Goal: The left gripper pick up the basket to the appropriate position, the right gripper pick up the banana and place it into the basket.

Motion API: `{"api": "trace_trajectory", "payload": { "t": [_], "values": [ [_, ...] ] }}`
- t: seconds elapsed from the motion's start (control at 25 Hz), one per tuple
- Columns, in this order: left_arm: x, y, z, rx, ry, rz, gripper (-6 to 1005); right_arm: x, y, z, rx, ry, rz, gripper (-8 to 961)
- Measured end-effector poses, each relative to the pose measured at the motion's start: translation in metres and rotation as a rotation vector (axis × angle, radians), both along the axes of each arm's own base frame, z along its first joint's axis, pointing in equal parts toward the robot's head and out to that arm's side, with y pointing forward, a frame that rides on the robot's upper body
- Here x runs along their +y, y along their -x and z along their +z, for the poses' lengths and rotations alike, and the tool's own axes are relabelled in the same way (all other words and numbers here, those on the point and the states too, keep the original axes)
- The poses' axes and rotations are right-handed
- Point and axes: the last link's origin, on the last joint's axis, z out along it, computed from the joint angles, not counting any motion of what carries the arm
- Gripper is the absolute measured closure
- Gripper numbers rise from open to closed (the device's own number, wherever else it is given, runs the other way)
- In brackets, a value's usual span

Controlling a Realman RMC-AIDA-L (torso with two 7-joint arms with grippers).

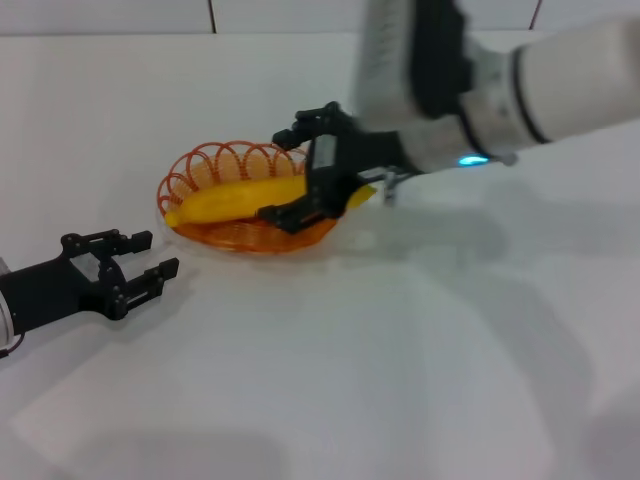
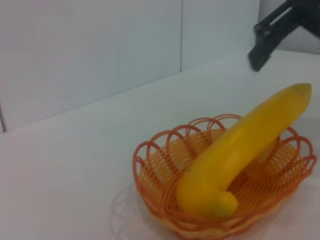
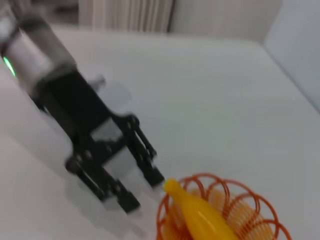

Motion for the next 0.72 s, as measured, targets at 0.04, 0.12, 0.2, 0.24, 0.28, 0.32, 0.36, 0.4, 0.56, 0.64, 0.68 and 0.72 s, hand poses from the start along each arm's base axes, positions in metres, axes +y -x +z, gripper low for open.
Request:
{"api": "trace_trajectory", "payload": {
  "t": [0.04, 0.12, 0.2, 0.24, 0.28, 0.32, 0.36, 0.4, 0.56, 0.64, 0.68, 0.72],
  "values": [
    [0.000, 0.000, 0.000, 0.000, 0.000, 0.001, 498, -0.001, -0.008, 0.007, 0.038, 0.006, -0.010, 43],
    [0.000, 0.000, 0.000, 0.000, 0.000, 0.001, 498, -0.003, -0.023, 0.017, 0.098, 0.012, -0.024, 46],
    [0.000, 0.000, 0.000, -0.001, -0.001, 0.001, 498, -0.004, -0.041, 0.025, 0.156, 0.011, -0.047, 48],
    [0.000, 0.000, 0.000, -0.001, -0.001, 0.001, 498, -0.005, -0.049, 0.028, 0.190, 0.012, -0.057, 48],
    [0.000, 0.000, 0.000, -0.001, -0.001, 0.001, 498, -0.006, -0.059, 0.031, 0.220, 0.008, -0.075, 48],
    [0.000, 0.000, 0.000, -0.001, -0.001, 0.001, 498, -0.006, -0.068, 0.034, 0.255, -0.001, -0.091, 48],
    [0.000, 0.000, 0.000, -0.001, -0.001, 0.001, 498, -0.006, -0.079, 0.038, 0.284, -0.018, -0.109, 48],
    [0.000, 0.000, 0.000, 0.000, -0.002, -0.002, 498, -0.008, -0.092, 0.041, 0.311, -0.034, -0.132, 48],
    [0.000, -0.001, -0.001, 0.001, -0.008, -0.009, 499, -0.017, -0.127, 0.047, 0.374, -0.082, -0.195, 48],
    [0.000, -0.001, -0.001, 0.001, -0.010, -0.011, 499, -0.024, -0.140, 0.046, 0.381, -0.096, -0.215, 48],
    [0.000, -0.001, -0.001, 0.001, -0.010, -0.011, 499, -0.028, -0.146, 0.046, 0.381, -0.102, -0.224, 48],
    [0.000, -0.001, -0.001, 0.001, -0.010, -0.011, 499, -0.032, -0.152, 0.047, 0.380, -0.112, -0.236, 48]
  ]
}}
